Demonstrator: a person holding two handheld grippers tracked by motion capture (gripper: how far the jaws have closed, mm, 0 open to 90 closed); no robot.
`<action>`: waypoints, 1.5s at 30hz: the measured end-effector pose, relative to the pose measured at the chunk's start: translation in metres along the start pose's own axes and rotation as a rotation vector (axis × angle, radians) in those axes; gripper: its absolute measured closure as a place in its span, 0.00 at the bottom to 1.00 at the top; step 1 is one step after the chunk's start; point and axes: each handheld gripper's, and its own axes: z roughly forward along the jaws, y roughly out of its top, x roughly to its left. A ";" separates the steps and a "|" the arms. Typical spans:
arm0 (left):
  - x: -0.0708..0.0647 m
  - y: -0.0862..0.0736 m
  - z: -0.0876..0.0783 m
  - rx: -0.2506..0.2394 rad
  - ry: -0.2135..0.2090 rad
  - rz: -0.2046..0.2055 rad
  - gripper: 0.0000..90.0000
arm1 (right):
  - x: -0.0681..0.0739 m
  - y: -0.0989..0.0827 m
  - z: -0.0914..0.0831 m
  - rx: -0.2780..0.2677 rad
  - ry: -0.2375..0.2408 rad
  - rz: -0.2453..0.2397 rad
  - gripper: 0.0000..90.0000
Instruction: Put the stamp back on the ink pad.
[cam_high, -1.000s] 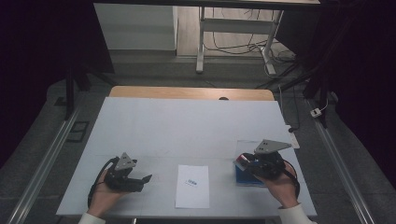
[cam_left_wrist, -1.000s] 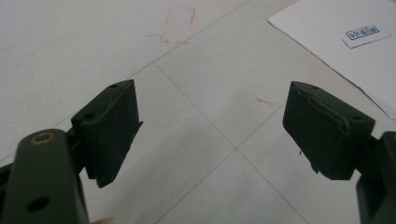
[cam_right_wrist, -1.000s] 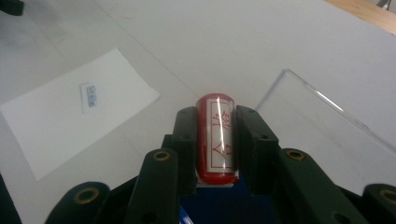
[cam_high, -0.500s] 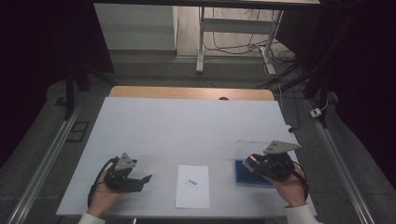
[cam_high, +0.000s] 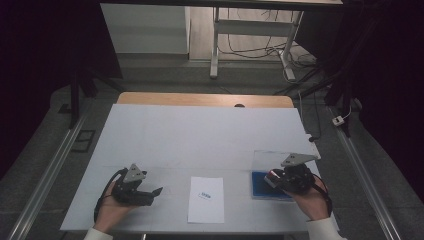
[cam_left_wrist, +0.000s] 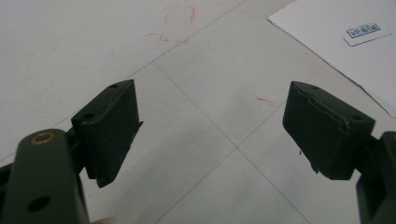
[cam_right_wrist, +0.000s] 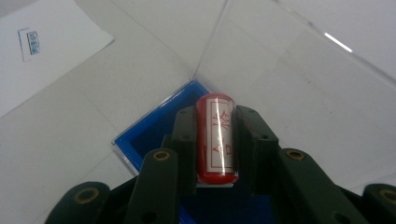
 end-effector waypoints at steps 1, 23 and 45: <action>0.000 0.000 0.000 0.001 0.000 0.001 0.21 | 0.000 0.000 0.001 0.006 -0.002 0.000 0.78; 0.000 0.000 0.000 -0.003 -0.002 -0.003 0.21 | 0.002 -0.003 0.011 0.045 -0.006 -0.022 0.77; -0.004 0.000 -0.009 -0.066 -0.004 -0.017 0.21 | 0.001 -0.023 -0.019 -0.252 -0.007 -0.028 0.38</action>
